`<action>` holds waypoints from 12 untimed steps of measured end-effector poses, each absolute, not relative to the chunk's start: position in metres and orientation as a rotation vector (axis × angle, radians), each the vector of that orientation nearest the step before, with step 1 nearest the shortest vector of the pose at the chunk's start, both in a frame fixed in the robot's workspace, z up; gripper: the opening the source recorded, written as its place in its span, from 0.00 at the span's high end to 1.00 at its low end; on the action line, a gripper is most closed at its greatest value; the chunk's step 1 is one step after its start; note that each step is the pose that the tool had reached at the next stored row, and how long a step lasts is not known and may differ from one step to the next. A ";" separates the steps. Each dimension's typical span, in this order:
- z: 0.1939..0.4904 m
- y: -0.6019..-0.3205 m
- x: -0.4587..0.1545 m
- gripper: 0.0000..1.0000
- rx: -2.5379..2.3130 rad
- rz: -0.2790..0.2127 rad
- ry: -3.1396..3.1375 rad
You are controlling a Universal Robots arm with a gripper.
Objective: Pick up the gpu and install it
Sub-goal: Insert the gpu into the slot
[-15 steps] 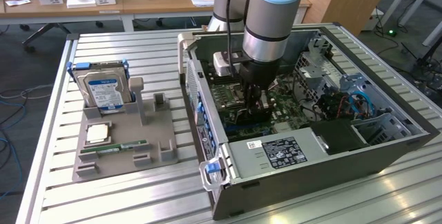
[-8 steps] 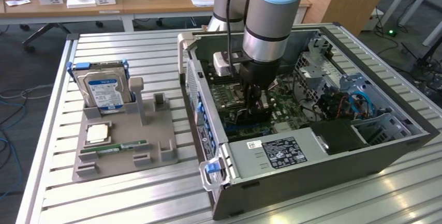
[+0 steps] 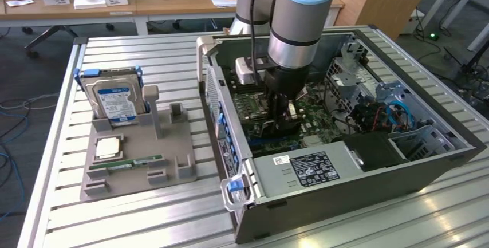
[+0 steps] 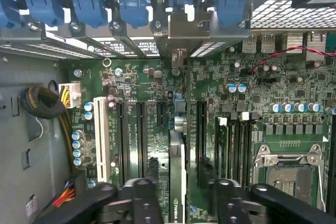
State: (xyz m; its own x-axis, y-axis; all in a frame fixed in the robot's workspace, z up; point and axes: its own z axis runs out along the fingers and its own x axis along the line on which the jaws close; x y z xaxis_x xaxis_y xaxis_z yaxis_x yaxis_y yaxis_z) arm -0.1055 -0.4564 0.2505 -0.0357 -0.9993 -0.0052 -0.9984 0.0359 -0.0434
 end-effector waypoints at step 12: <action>0.253 -0.456 -0.106 0.55 -2.157 -0.046 2.235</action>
State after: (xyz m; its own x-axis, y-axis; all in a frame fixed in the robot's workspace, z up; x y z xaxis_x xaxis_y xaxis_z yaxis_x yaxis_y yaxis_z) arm -0.1056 -0.4564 0.2535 -0.0356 -0.9994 -0.0048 -0.9983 0.0358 -0.0456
